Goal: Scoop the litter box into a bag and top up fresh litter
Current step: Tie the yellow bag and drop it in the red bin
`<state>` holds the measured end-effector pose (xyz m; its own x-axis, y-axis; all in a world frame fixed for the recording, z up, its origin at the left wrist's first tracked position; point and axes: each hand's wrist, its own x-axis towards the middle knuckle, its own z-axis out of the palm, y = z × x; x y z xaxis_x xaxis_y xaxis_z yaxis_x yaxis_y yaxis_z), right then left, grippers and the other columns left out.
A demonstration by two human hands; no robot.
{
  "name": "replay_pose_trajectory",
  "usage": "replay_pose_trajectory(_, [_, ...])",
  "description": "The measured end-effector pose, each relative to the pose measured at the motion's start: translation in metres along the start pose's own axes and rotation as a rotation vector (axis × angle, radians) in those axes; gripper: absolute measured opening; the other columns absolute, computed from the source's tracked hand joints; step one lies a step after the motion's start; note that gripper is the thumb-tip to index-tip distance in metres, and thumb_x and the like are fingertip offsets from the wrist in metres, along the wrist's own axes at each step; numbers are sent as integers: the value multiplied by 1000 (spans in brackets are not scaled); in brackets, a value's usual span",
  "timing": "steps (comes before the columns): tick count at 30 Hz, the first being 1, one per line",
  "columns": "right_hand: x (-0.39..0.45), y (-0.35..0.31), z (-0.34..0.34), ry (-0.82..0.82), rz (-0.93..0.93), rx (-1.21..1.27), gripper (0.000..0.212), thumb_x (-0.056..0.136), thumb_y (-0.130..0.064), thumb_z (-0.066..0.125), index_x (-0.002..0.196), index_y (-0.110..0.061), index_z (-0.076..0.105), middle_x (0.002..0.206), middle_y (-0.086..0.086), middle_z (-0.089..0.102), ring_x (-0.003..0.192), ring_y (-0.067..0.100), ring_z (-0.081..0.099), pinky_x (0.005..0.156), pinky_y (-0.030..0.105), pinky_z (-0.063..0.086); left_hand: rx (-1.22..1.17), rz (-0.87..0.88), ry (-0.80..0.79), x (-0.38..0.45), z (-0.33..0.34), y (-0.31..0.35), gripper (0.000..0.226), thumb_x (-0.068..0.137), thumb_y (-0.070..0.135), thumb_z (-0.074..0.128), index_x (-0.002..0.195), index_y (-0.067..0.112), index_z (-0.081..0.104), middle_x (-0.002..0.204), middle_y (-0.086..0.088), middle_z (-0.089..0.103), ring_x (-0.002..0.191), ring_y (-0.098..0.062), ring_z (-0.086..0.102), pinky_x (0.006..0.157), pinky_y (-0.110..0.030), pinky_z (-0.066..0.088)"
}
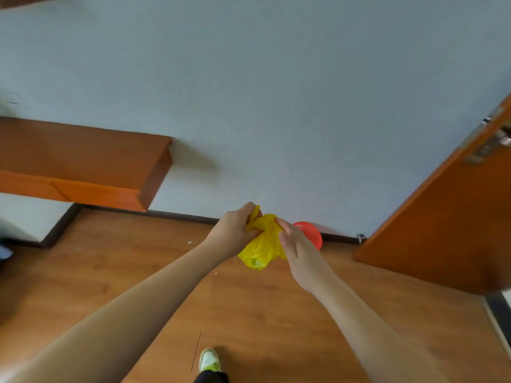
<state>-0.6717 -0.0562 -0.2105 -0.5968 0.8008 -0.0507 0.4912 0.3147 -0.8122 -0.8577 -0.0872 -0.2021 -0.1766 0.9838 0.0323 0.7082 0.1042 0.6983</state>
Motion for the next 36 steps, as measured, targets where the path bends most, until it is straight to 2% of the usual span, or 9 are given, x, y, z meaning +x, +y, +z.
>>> replay_pose_trajectory(5, [24,58,-30,208,-38,-257,43,97,-41,47,134,-21,52,122,0,57,115,20,50,97,36,42,-9,108,-65,56,40,18,19,77,12,72,93,17,62,94,9,50,74,-12,56,68,-28,47])
replay_pose_trajectory(8, [46,84,-48,338,-22,-480,47,88,-56,40,117,-28,63,113,-7,58,105,19,51,84,36,41,-5,145,-105,95,65,16,23,75,10,74,97,14,66,102,4,50,78,-16,60,73,-29,52])
replay_pose_trajectory(11, [71,111,-64,400,3,-636,29,86,-52,56,103,-33,69,110,-11,58,101,18,47,75,33,31,26,173,-156,134,92,10,20,73,12,73,88,20,61,98,3,52,74,-18,59,72,-34,51])
replay_pose_trajectory(16, [109,154,-80,341,108,-766,11,76,-43,73,83,-35,71,103,-9,58,97,23,46,76,38,34,138,246,-308,190,131,0,26,72,17,71,85,24,49,100,3,50,81,-23,59,76,-39,50])
replay_pose_trajectory(22, [155,199,-99,215,70,-716,11,76,-30,74,84,-24,70,93,-5,59,81,18,59,72,34,47,491,449,-230,243,167,-17,40,53,28,86,86,22,64,105,-4,59,84,-26,62,71,-42,51])
replay_pose_trajectory(25, [178,219,-98,181,112,-652,14,78,-20,71,90,-17,63,84,-4,60,73,17,60,62,30,48,416,534,-285,272,188,-29,38,62,23,83,94,17,62,114,-5,61,87,-25,66,77,-36,53])
replay_pose_trajectory(28, [201,247,-98,171,128,-616,20,73,-15,76,88,-16,62,75,-5,59,63,14,58,51,26,46,352,531,-327,296,211,-40,37,75,22,76,104,17,55,104,1,65,83,-21,65,75,-31,50])
replay_pose_trajectory(33, [245,326,-89,122,109,-551,26,73,-15,78,93,-19,60,78,-8,60,67,10,59,53,23,49,326,501,-329,332,268,-79,61,69,27,84,120,20,50,102,7,71,88,-14,68,75,-26,54])
replay_pose_trajectory(36, [271,383,-78,85,77,-511,27,73,-15,77,93,-21,60,81,-9,61,71,9,60,56,23,51,315,478,-353,352,310,-117,58,68,26,84,118,20,53,109,4,70,95,-17,67,75,-27,55])
